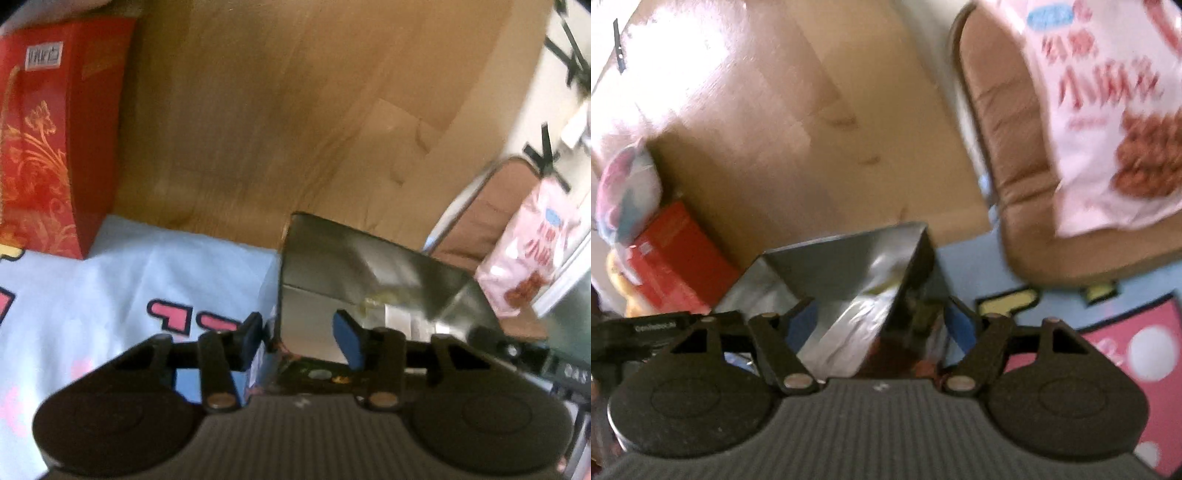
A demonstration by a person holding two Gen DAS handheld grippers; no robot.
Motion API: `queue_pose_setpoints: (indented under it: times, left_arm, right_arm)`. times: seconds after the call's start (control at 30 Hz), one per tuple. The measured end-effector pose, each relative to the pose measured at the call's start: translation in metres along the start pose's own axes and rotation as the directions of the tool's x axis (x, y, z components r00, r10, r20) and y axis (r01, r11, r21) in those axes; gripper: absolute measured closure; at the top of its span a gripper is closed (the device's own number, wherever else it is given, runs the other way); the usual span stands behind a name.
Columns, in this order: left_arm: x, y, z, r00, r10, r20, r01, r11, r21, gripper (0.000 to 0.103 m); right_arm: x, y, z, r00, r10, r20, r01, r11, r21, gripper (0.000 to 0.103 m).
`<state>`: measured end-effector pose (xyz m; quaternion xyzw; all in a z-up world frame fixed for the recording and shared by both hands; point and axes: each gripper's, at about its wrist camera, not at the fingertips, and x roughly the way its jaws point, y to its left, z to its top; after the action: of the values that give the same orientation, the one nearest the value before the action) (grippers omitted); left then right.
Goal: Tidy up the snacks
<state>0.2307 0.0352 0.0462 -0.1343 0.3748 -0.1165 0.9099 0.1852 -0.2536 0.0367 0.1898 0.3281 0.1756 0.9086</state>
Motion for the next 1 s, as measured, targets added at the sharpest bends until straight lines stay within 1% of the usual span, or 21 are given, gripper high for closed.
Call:
queue_pose_setpoints:
  times: [0.03,0.1,0.13,0.17,0.2,0.23,0.27,0.3,0.37,0.4,0.47,0.5,0.53,0.57,0.63,0.67,0.73,0.8,0.83,0.93,1.0]
  left_arm:
    - [-0.004,-0.006,-0.004,1.0,0.005,0.005,-0.006,1.0,0.016,0.057]
    - [-0.009,-0.012,-0.011,1.0,-0.008,0.008,0.008,0.999,0.033,0.052]
    - [-0.012,-0.011,-0.012,1.0,-0.022,0.007,0.022,0.999,0.035,0.049]
    - [-0.018,-0.007,-0.012,0.999,-0.035,0.017,0.035,0.999,0.031,0.043]
    - [-0.027,0.001,-0.01,0.999,-0.026,0.038,0.025,0.999,0.019,0.039]
    - [-0.038,0.012,-0.009,0.997,-0.004,0.076,0.003,1.0,0.004,0.036]
    - [-0.047,0.02,-0.01,0.994,0.014,0.111,-0.013,1.0,-0.009,0.034]
    - [-0.055,0.03,-0.013,0.99,0.035,0.138,-0.032,0.999,-0.025,0.033]
    - [-0.059,0.046,-0.018,0.989,0.072,0.13,-0.066,0.997,-0.049,0.033]
    - [-0.054,0.055,-0.022,0.991,0.092,0.1,-0.087,0.995,-0.056,0.033]
    - [-0.041,0.065,-0.03,0.992,0.118,0.036,-0.115,0.991,-0.073,0.039]
    - [-0.033,0.07,-0.034,0.994,0.105,0.006,-0.104,0.99,-0.092,0.04]
    - [-0.029,0.073,-0.039,0.997,0.074,-0.016,-0.076,0.99,-0.116,0.042]
    - [-0.029,0.071,-0.043,0.998,0.066,0.006,-0.065,0.991,-0.121,0.042]
    - [-0.029,0.062,-0.049,1.0,0.011,-0.004,-0.012,0.993,-0.118,0.043]
    - [-0.031,0.056,-0.053,1.0,-0.002,-0.004,0.002,0.994,-0.113,0.043]
    - [-0.035,0.039,-0.063,1.0,-0.005,-0.014,0.004,0.998,-0.061,0.043]
    - [-0.045,0.02,-0.079,1.0,-0.016,-0.013,0.016,1.0,-0.02,0.043]
    - [-0.05,0.013,-0.086,0.999,-0.037,-0.016,0.037,0.999,-0.001,0.042]
    - [-0.072,0.0,-0.112,0.997,-0.079,-0.025,0.08,0.996,0.043,0.041]
    - [-0.081,-0.009,-0.121,0.994,-0.092,-0.058,0.097,0.992,0.085,0.038]
  right_arm:
    - [0.001,0.003,0.0,1.0,-0.017,0.01,0.017,1.0,-0.018,0.027]
    - [0.001,0.007,-0.001,0.999,-0.044,0.022,0.045,0.998,-0.052,0.027]
    - [0.001,0.006,0.001,0.999,-0.04,0.026,0.041,0.998,-0.044,0.027]
    - [-0.003,0.004,0.0,0.999,-0.03,0.038,0.031,0.999,-0.026,0.029]
    - [-0.013,0.004,-0.001,0.996,-0.039,0.078,0.04,0.999,-0.01,0.03]
    - [-0.02,0.002,-0.001,0.99,-0.059,0.126,0.061,0.998,-0.01,0.03]
    - [-0.035,0.007,-0.004,0.98,-0.073,0.184,0.079,0.997,-0.025,0.03]
    - [-0.049,0.011,-0.009,0.972,-0.063,0.226,0.074,0.996,-0.042,0.03]
    - [-0.072,0.017,-0.021,0.965,-0.005,0.263,0.023,0.998,-0.065,0.032]
    - [-0.08,0.02,-0.031,0.968,0.039,0.247,-0.021,0.997,-0.075,0.034]
    - [-0.076,0.025,-0.044,0.98,0.094,0.175,-0.081,0.993,-0.082,0.044]
    - [-0.068,0.029,-0.05,0.987,0.107,0.123,-0.096,0.992,-0.085,0.047]
    - [-0.057,0.033,-0.054,0.99,0.112,0.08,-0.105,0.99,-0.091,0.054]
    - [-0.047,0.037,-0.058,0.993,0.107,0.046,-0.103,0.99,-0.093,0.058]
    - [-0.024,0.042,-0.063,0.995,0.098,-0.015,-0.099,0.992,-0.077,0.06]
    - [-0.017,0.044,-0.067,0.995,0.093,-0.038,-0.095,0.993,-0.065,0.06]
    - [-0.003,0.048,-0.073,0.99,0.109,-0.089,-0.114,0.992,-0.052,0.062]
    - [-0.007,0.064,-0.081,0.993,0.074,-0.089,-0.084,0.989,-0.12,0.062]
    - [-0.01,0.068,-0.084,0.992,0.073,-0.104,-0.087,0.987,-0.135,0.062]
    - [-0.029,0.071,-0.099,0.98,0.108,-0.164,-0.134,0.979,-0.155,0.064]
    - [-0.045,0.07,-0.107,0.983,0.096,-0.159,-0.128,0.97,-0.206,0.064]
